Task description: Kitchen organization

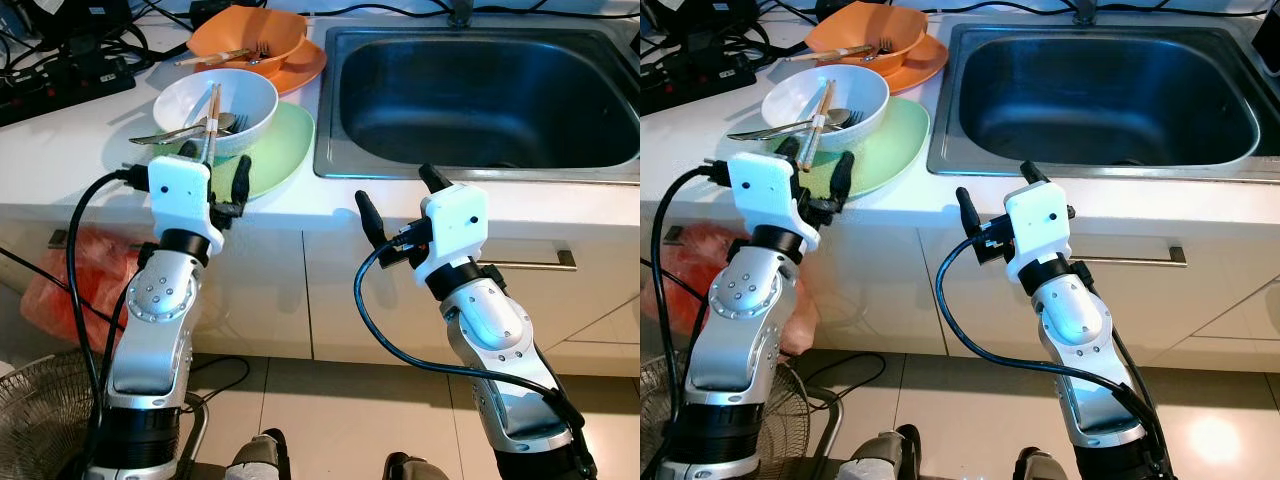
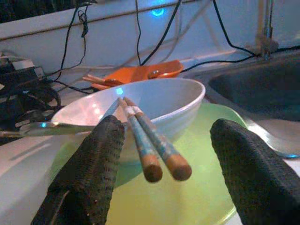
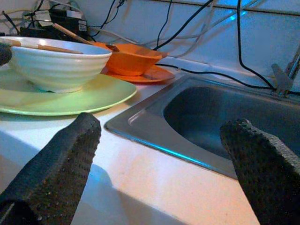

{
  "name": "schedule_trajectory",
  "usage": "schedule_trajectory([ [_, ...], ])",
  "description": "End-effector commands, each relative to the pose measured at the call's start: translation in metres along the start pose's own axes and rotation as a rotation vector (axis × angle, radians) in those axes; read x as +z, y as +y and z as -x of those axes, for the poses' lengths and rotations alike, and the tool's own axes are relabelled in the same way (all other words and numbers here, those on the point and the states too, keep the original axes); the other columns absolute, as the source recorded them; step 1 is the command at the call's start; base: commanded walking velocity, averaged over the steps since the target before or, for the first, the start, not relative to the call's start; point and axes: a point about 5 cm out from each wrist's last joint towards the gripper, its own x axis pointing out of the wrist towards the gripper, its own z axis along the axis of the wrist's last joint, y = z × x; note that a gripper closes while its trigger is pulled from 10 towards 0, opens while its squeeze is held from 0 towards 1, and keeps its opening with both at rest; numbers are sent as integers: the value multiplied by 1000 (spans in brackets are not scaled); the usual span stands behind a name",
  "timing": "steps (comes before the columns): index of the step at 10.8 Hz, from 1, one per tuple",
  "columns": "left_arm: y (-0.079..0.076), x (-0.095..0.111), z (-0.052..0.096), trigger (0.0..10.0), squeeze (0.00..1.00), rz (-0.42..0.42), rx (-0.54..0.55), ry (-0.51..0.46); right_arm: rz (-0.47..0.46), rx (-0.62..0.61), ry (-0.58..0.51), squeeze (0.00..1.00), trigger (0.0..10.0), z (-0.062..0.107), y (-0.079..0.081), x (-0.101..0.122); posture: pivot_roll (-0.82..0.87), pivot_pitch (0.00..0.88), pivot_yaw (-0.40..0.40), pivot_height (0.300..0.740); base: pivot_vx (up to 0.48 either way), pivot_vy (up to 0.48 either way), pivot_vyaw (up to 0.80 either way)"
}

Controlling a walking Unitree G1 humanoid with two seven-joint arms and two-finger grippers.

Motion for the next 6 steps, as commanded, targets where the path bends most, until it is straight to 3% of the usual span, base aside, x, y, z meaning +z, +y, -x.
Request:
schedule_trajectory([
  [1, -1, -1, -1, 0, 0, -2, -13, -2, 4, -6, -1, 0, 10000, 1, 0, 0, 43, 179, 54, 740, 0, 0, 0],
  [6, -1, -4, -1, 0, 0, -1, -18, -9, 8, -1, 3, 0, 10000, 1, 0, -1, 42, 179, 53, 740, 0, 0, 0],
])
